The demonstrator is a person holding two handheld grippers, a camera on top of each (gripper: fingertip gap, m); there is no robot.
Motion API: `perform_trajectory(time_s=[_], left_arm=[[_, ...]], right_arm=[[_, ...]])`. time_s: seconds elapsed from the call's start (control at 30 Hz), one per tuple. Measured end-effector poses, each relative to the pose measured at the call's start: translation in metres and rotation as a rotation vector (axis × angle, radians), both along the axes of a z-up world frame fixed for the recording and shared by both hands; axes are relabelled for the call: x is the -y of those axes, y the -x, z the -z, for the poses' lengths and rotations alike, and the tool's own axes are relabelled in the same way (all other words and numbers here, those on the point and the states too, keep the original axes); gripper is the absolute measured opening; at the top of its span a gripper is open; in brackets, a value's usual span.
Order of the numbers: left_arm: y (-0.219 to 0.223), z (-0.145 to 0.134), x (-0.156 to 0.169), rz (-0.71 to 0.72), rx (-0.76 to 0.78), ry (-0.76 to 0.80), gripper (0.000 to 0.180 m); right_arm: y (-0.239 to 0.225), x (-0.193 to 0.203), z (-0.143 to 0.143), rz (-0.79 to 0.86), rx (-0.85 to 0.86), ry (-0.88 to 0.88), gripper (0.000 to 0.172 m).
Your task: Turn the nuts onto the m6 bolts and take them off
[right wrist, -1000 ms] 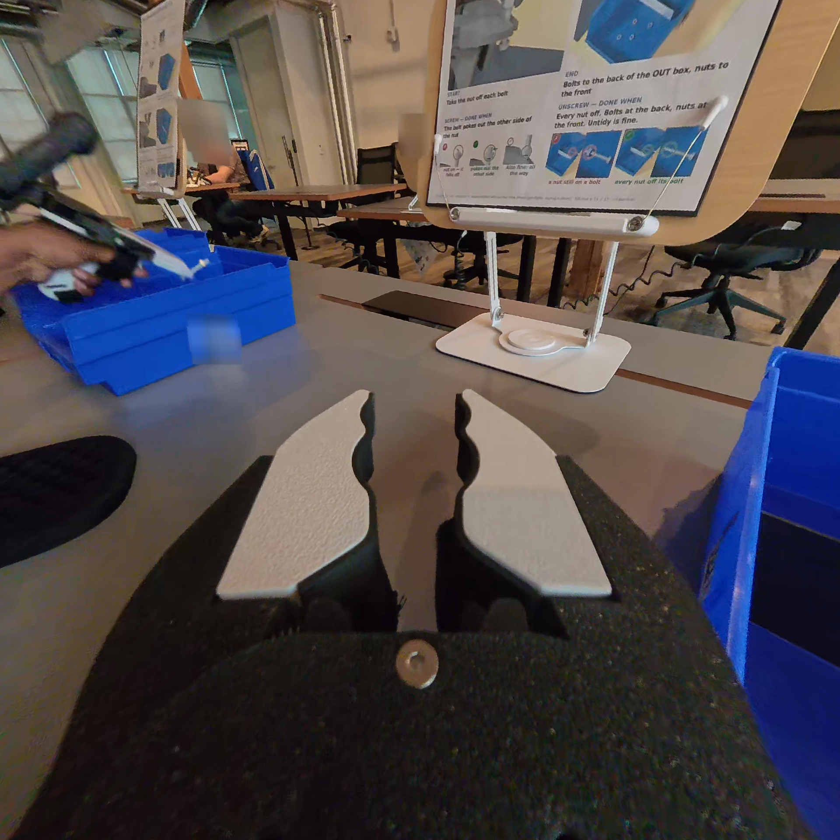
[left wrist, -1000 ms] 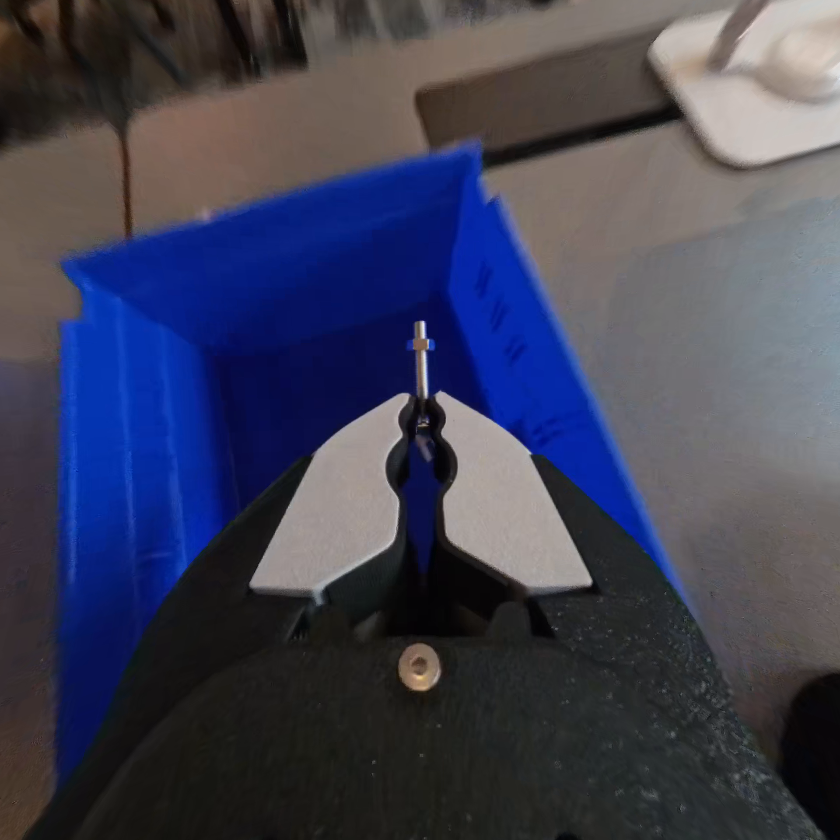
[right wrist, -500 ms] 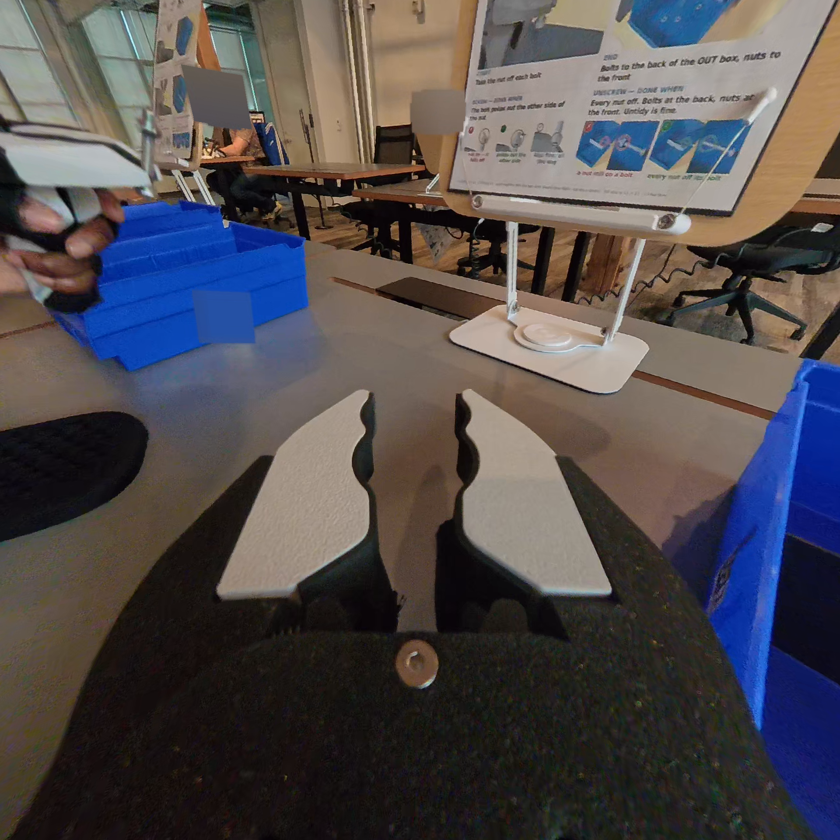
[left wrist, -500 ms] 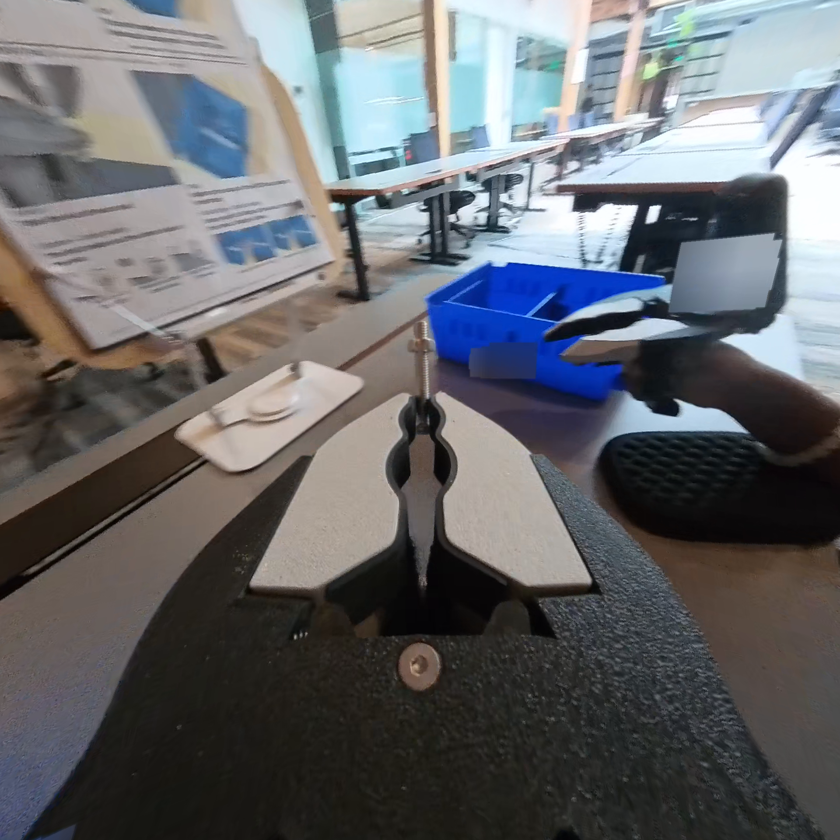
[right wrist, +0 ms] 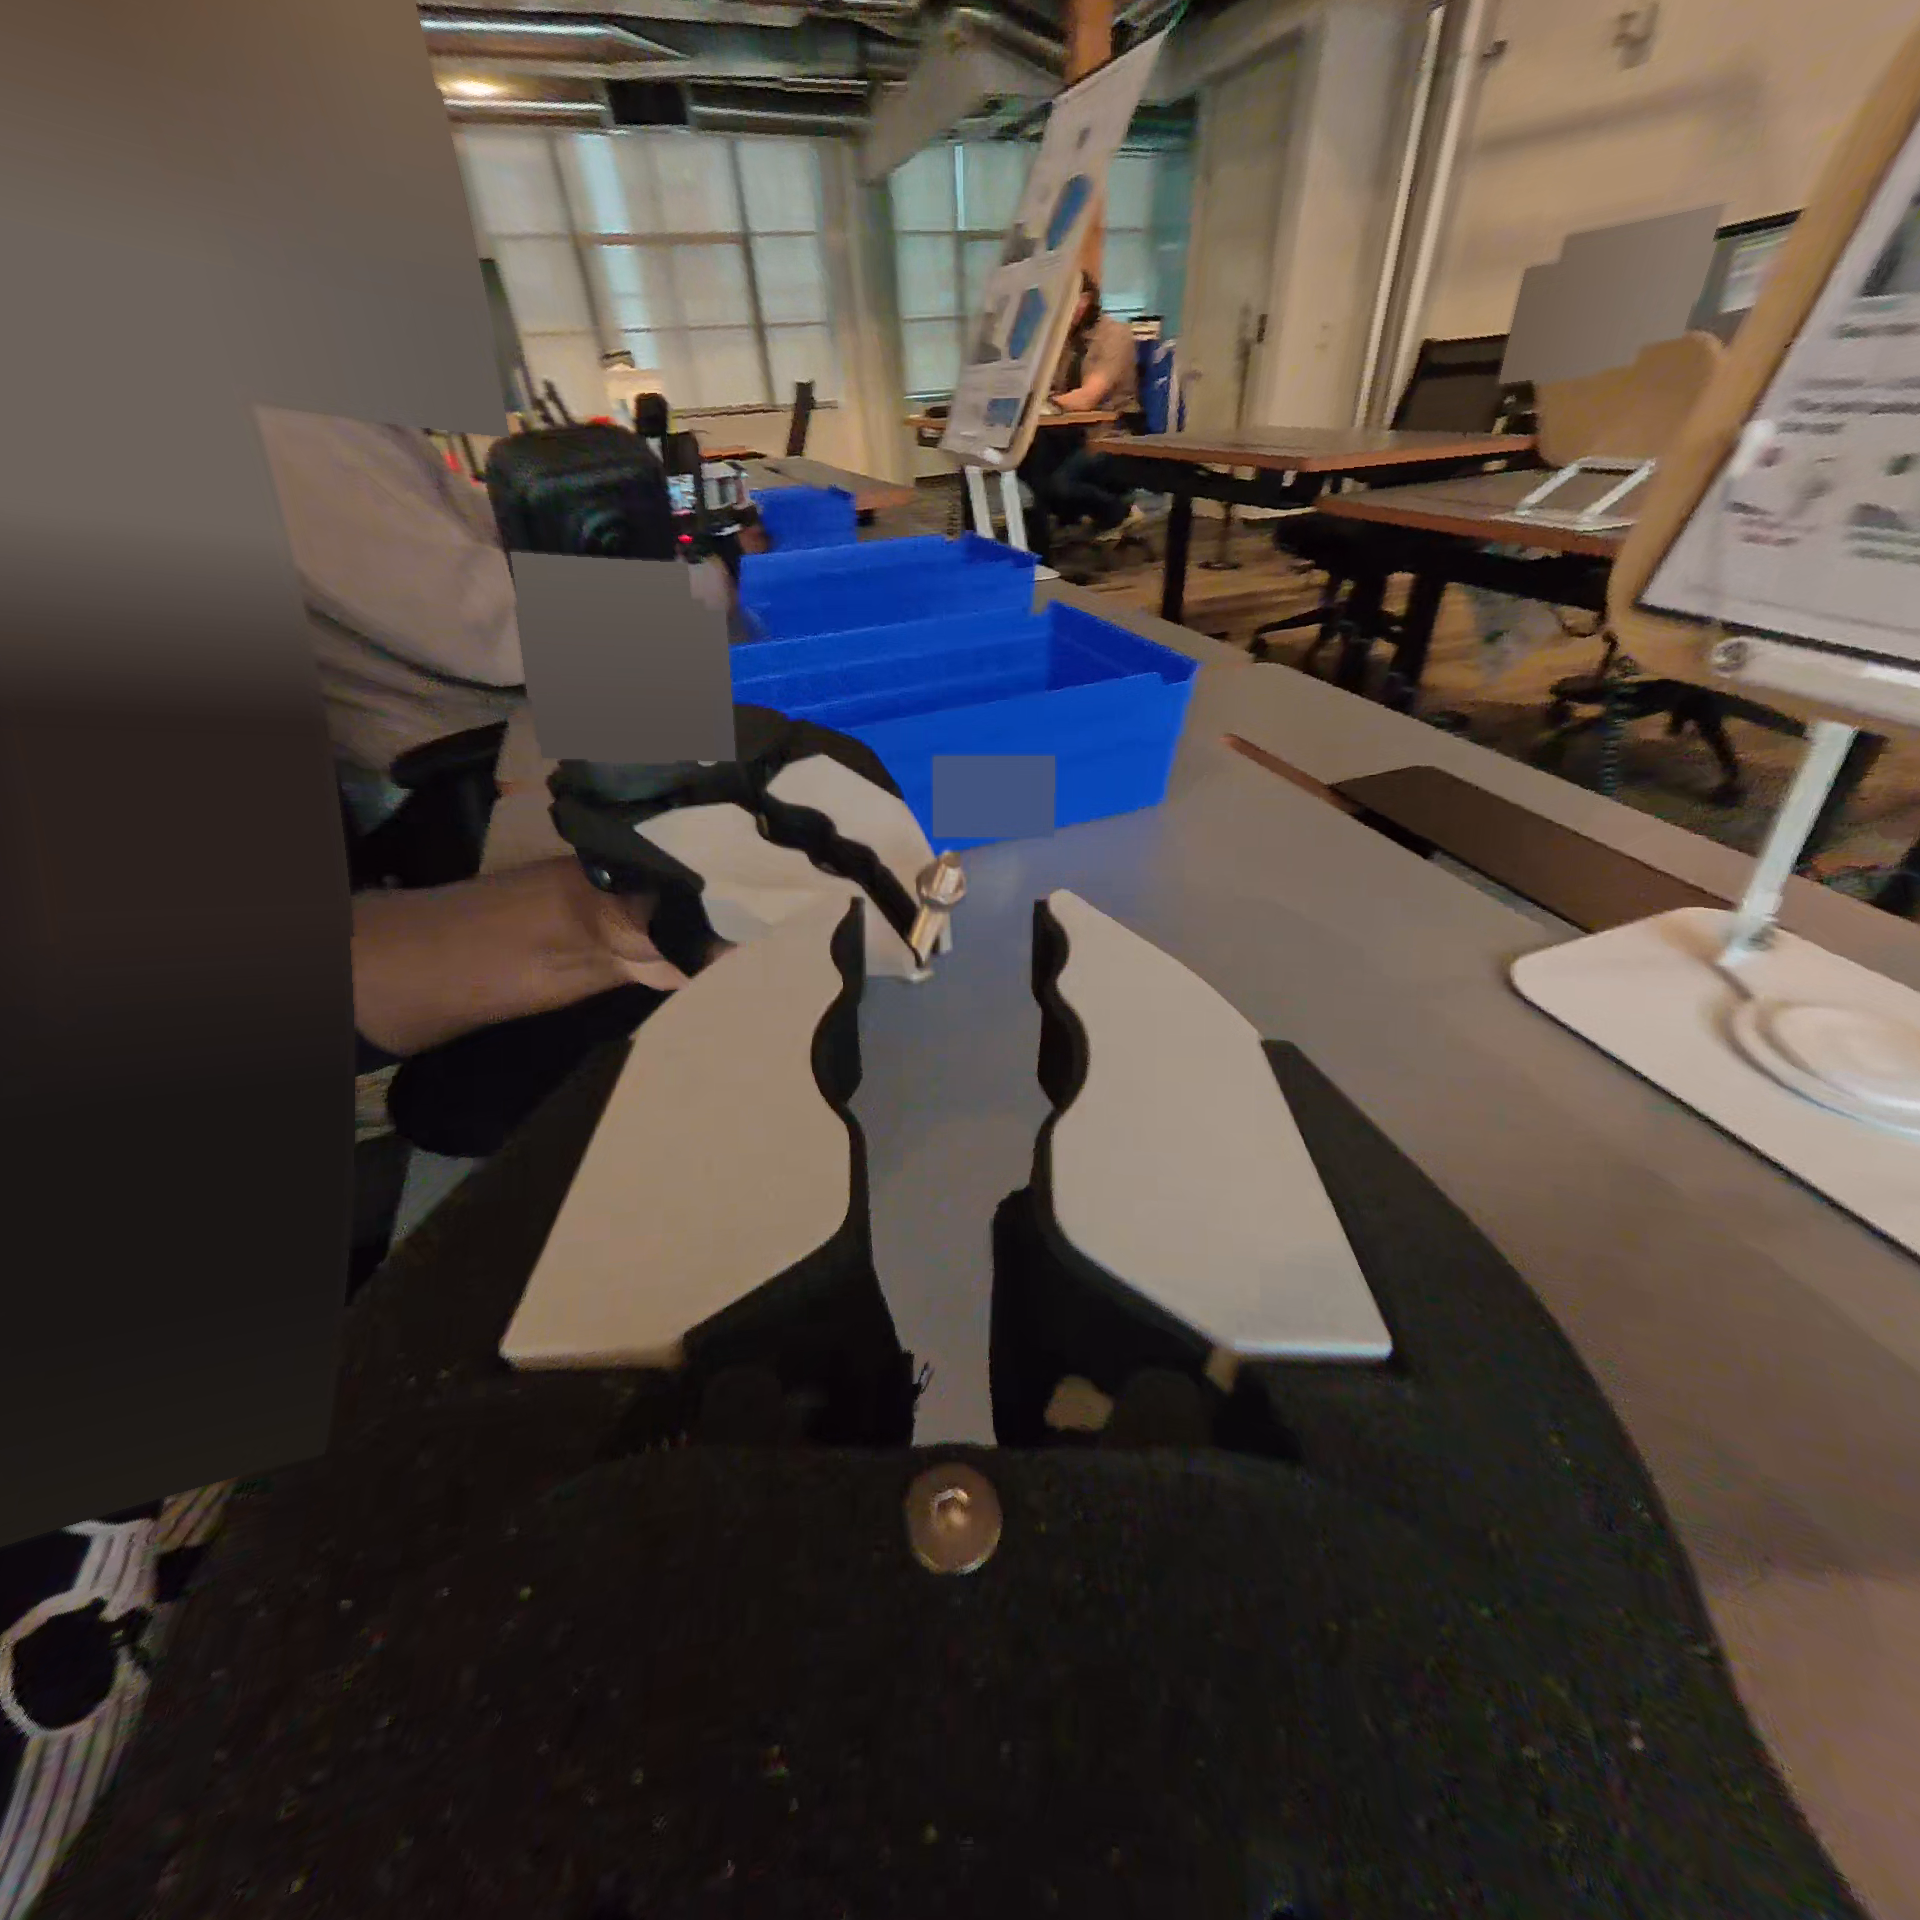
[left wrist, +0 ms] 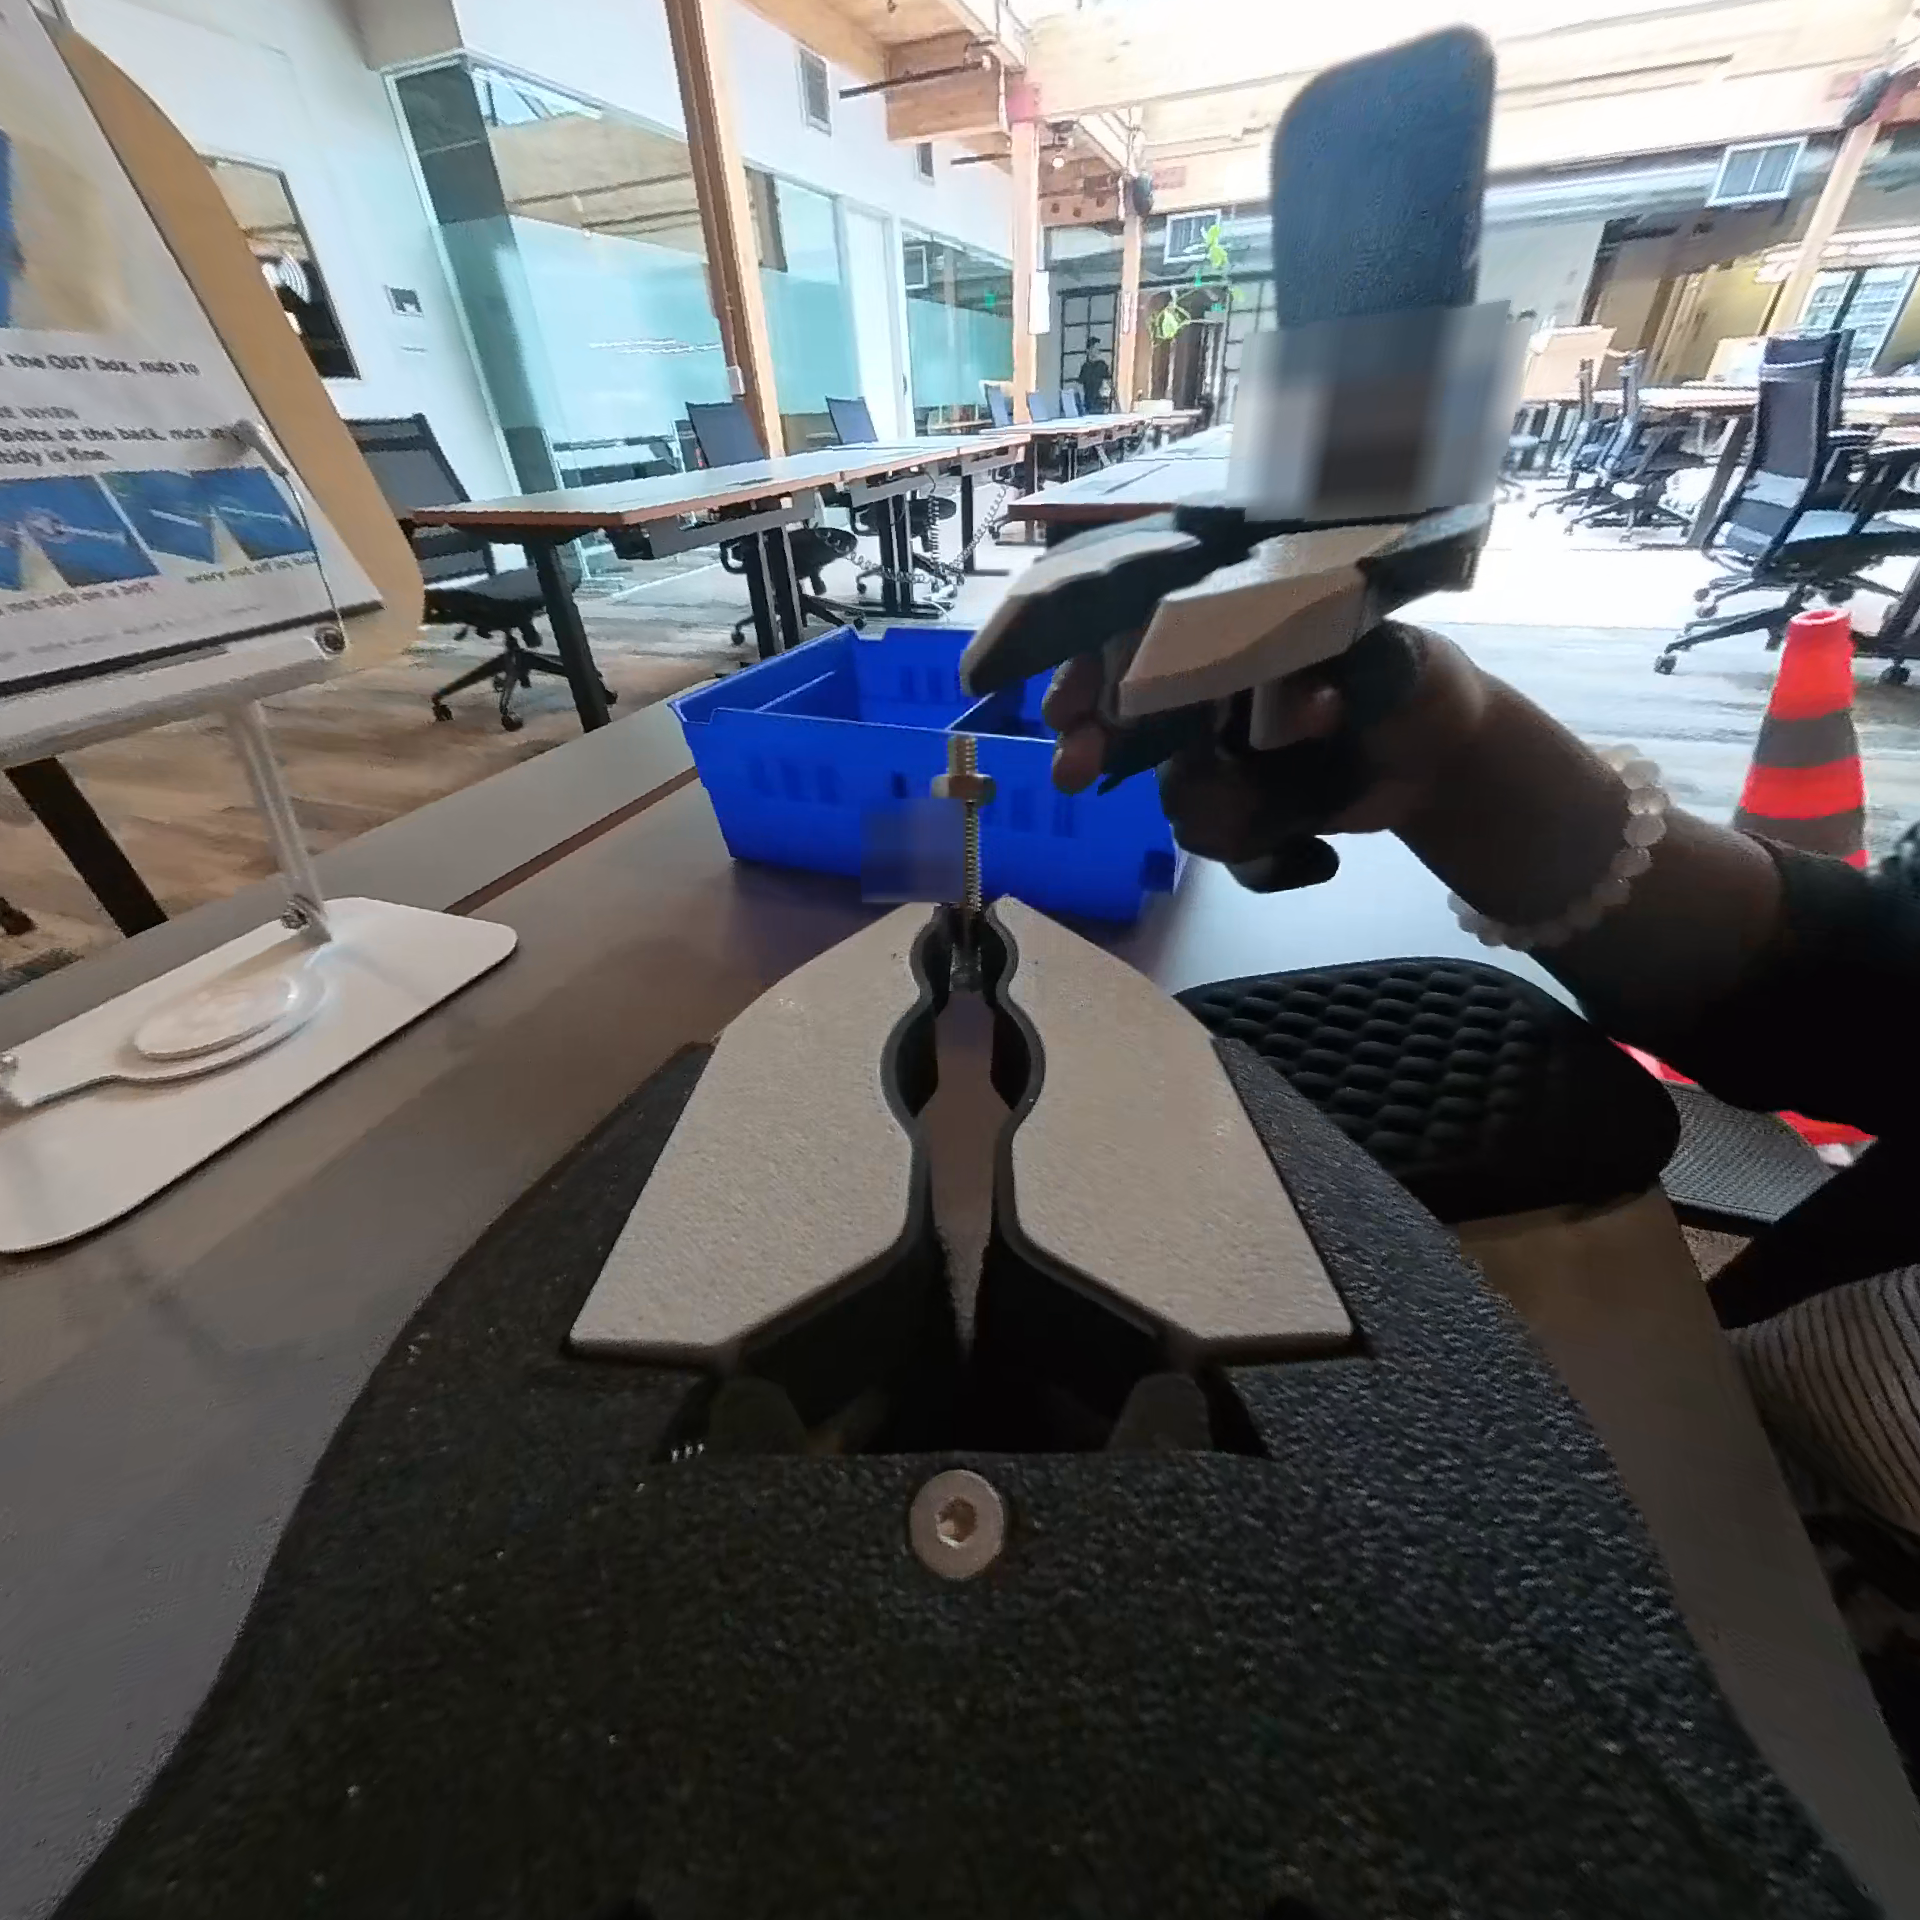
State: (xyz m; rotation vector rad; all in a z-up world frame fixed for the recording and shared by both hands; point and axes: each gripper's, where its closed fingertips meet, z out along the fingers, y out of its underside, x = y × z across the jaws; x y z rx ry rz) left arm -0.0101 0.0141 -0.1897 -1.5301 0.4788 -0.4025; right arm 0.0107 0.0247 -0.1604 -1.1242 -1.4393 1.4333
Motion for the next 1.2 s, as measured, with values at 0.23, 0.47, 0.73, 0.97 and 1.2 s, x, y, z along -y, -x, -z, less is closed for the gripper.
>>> perform_trajectory(time_s=[0.23,0.47,0.73,0.97,1.2], left_arm=[[-0.006,0.001,0.002,0.022,0.017,-0.015,0.004],[-0.012,0.003,0.004,0.045,0.023,-0.013,0.005],[-0.018,0.024,0.005,0.07,-0.106,0.022,0.035],[-0.026,0.033,0.006,0.1,-0.144,0.029,0.031],[-0.028,0.033,0.008,0.123,-0.12,0.029,0.021]], right_arm=[[0.016,0.01,0.013,-0.052,0.075,-0.037,0.026],[0.018,0.016,0.014,-0.081,0.068,-0.082,0.01],[0.015,0.023,0.016,-0.129,0.144,-0.201,0.009],[0.018,0.035,0.017,-0.175,0.184,-0.254,0.009],[0.019,0.039,0.02,-0.178,0.212,-0.303,0.009]])
